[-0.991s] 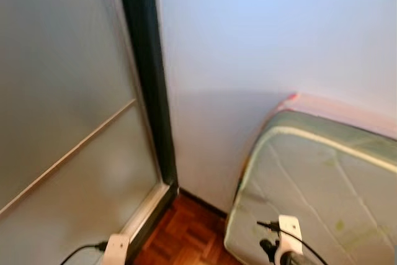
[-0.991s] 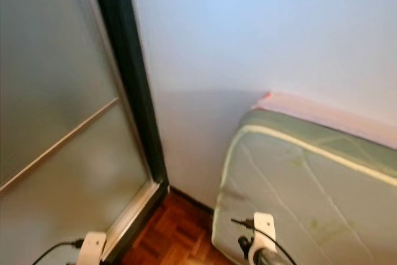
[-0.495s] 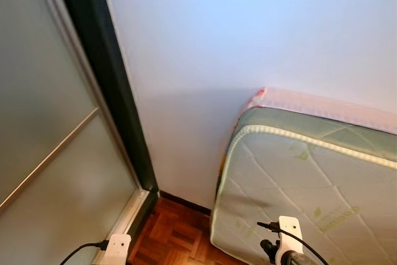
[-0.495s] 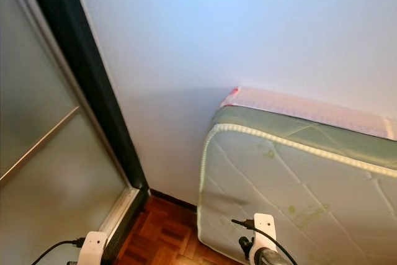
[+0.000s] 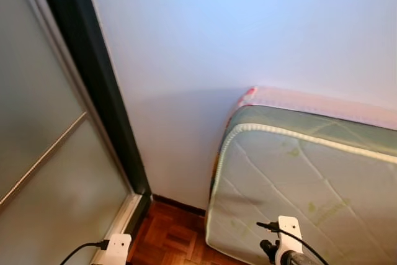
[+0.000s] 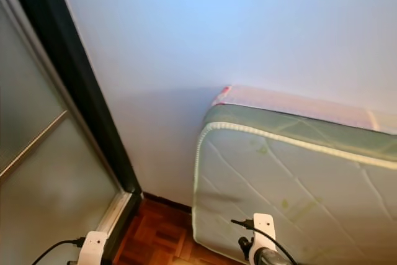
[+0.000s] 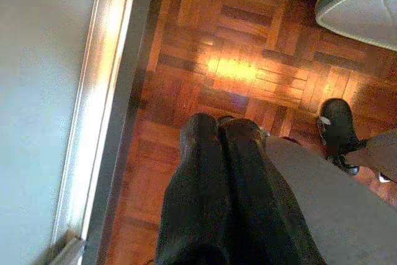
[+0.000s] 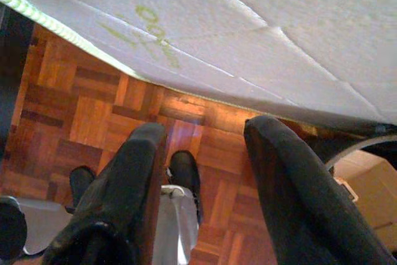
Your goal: Clean up the room
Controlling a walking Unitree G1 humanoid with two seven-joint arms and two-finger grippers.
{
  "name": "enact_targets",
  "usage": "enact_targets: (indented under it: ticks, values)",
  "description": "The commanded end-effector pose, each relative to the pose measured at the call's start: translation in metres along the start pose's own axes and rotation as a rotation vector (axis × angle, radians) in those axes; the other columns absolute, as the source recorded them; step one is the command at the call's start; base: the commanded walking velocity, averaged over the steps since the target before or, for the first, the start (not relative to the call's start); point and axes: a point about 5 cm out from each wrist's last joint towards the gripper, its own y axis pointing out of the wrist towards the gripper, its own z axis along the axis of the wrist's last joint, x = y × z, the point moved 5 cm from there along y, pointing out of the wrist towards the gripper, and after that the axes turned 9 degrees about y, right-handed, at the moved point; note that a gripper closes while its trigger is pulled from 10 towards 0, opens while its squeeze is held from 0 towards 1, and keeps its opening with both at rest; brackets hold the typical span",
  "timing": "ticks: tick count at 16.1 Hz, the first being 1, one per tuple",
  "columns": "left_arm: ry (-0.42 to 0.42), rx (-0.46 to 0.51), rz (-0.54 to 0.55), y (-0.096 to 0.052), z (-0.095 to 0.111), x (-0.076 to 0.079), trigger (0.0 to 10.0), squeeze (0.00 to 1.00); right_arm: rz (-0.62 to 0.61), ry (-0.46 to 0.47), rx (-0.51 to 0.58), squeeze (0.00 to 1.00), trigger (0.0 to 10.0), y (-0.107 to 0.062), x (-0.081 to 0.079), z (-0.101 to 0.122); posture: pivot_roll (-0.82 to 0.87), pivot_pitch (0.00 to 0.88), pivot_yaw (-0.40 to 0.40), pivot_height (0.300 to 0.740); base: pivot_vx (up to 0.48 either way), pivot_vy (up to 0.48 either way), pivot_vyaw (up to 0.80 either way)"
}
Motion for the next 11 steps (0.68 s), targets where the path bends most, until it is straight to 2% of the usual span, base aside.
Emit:
enact_targets:
  ticks: [1,6,8,11]
  values:
    - [0.008,-0.017,-0.004,-0.0008,-0.0062,0.0008,10.0,0.00,-0.007,0.003,-0.004,0.00,10.0,-0.0005,0.0026,-0.0017,-0.03,0.000,-0.031,0.740,0.000,0.000,-0.76]
    - [0.031,-0.006,-0.013,-0.0009,-0.0048,0.0013,10.0,0.00,-0.005,0.002,-0.004,0.00,10.0,-0.0004,0.0023,-0.0016,-0.03,0.000,-0.031,0.740,0.000,0.000,-0.76]
    - [0.026,-0.006,-0.012,-0.0010,-0.0051,0.0012,10.0,0.00,-0.004,0.002,-0.004,0.00,10.0,-0.0004,0.0023,-0.0017,-0.03,0.000,-0.032,0.740,0.000,-0.304,-0.76]
    - [0.035,-0.004,-0.009,-0.0009,-0.0044,0.0012,10.0,0.00,-0.004,-0.002,-0.005,0.00,10.0,-0.0005,0.0026,-0.0014,-0.03,0.000,-0.034,0.740,0.000,-0.090,-0.76]
